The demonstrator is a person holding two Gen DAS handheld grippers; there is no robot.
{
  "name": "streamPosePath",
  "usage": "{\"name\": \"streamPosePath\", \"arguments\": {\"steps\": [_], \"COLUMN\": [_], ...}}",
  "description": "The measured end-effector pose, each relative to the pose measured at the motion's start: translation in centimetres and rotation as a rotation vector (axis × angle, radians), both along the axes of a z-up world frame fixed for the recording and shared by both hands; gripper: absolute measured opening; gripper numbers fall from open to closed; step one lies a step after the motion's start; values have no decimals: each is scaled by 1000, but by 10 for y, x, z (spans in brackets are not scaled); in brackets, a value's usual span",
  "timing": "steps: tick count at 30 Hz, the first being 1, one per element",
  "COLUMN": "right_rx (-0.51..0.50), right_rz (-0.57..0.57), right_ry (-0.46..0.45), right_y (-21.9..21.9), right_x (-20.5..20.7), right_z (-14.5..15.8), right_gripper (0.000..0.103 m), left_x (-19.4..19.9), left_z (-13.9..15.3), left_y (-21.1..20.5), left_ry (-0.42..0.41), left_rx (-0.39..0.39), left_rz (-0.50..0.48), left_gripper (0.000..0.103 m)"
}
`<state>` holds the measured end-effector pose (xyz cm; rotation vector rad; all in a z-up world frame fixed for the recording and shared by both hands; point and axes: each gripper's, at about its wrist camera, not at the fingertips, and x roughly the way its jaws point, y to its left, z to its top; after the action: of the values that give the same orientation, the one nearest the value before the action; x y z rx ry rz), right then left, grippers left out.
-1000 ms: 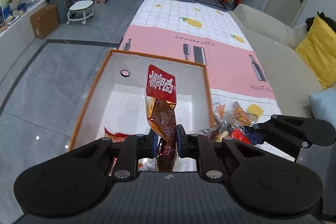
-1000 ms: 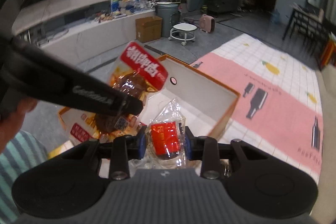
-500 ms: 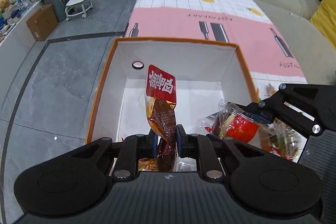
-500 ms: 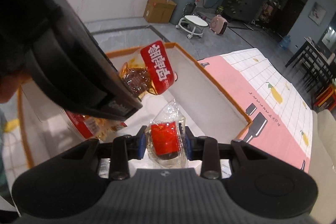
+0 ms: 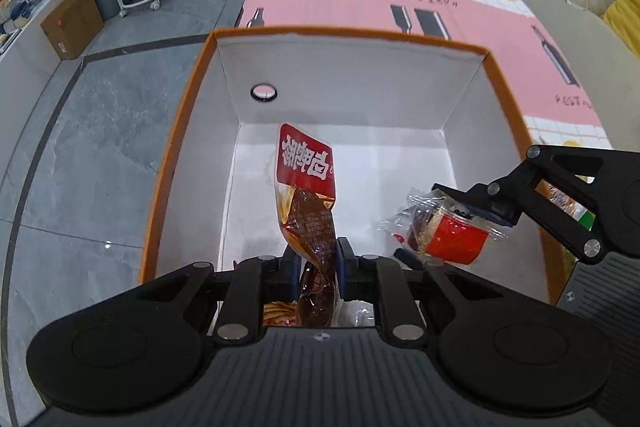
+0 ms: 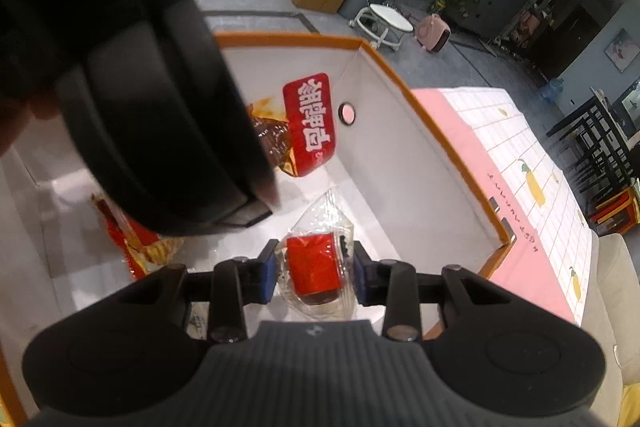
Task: Organize snacks
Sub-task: 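Open the left tool to drop the meat pack while the right tool releases the clear bag, then withdraw both tools from the box back toward the snack pile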
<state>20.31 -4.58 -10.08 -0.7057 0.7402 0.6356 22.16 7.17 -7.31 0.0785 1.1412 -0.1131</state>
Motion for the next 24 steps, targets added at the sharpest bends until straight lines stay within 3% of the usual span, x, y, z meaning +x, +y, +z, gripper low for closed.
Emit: {"name": "streamPosePath", "arguments": {"steps": [7, 13, 18, 19, 21, 24], "right_rx": [-34, -33, -27, -22, -13, -3], "right_rz": [6, 3, 4, 5, 4, 4], "right_ry": [19, 25, 19, 20, 22, 7], "right_y": [4, 11, 11, 11, 10, 8], "right_x": [2, 15, 13, 12, 10, 6], "right_z": [-8, -5, 0, 2, 7, 15], "right_gripper": [34, 42, 49, 53, 60, 69], "left_x": [2, 1, -3, -4, -7, -12], "left_z": [-8, -8, 0, 3, 10, 23], "left_y": [-2, -2, -4, -4, -3, -4], "left_ry": [25, 28, 8, 3, -21, -61], "left_rx": [19, 44, 60, 58, 50, 48], "left_rz": [1, -2, -10, -11, -14, -8], "left_gripper": [19, 20, 34, 36, 50, 58]}}
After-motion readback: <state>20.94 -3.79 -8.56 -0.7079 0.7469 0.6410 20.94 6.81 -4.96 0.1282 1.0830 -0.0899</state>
